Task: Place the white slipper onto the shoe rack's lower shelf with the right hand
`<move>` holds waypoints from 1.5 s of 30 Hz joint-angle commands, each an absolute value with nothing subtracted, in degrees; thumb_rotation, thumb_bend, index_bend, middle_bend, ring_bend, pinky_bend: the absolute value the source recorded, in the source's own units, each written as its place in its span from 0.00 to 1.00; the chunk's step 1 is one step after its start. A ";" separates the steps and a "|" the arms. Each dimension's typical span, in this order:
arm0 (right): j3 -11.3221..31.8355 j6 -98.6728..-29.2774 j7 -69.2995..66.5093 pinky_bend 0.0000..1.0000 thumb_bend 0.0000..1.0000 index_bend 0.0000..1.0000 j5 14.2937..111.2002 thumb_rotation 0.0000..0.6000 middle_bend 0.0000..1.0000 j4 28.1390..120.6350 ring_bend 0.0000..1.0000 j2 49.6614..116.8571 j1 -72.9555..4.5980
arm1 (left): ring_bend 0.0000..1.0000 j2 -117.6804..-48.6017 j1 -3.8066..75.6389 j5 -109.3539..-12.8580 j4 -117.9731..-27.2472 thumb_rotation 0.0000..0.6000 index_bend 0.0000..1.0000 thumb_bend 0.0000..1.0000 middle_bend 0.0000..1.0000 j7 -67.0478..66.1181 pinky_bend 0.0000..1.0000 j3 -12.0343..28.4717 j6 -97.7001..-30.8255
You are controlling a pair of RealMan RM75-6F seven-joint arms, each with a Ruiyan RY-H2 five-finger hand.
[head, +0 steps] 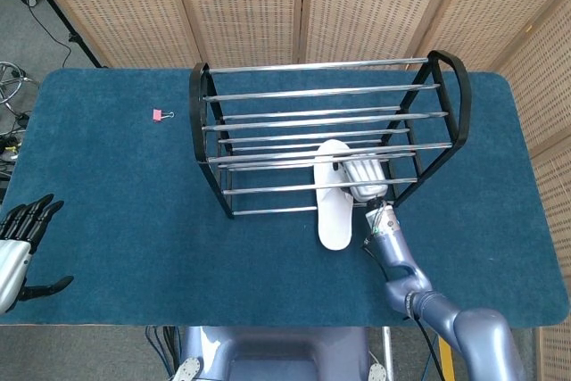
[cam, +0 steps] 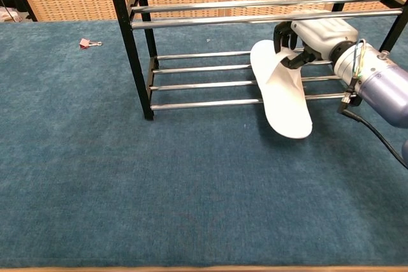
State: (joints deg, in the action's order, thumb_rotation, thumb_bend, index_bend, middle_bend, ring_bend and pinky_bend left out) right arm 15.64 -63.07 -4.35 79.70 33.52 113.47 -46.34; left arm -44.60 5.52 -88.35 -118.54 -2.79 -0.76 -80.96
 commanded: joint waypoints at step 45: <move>15.14 -62.63 -7.22 0.43 0.08 0.28 77.44 1.00 0.23 38.90 0.23 110.93 -46.83 | 0.00 -44.35 4.95 -90.21 -118.64 1.00 0.00 0.03 0.00 -2.50 0.00 -1.46 -81.74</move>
State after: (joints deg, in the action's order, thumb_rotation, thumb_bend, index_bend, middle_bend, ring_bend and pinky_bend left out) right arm 15.59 -61.37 -8.01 77.06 37.41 111.54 -47.73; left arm -44.38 5.00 -90.16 -118.64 -2.53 -1.43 -81.67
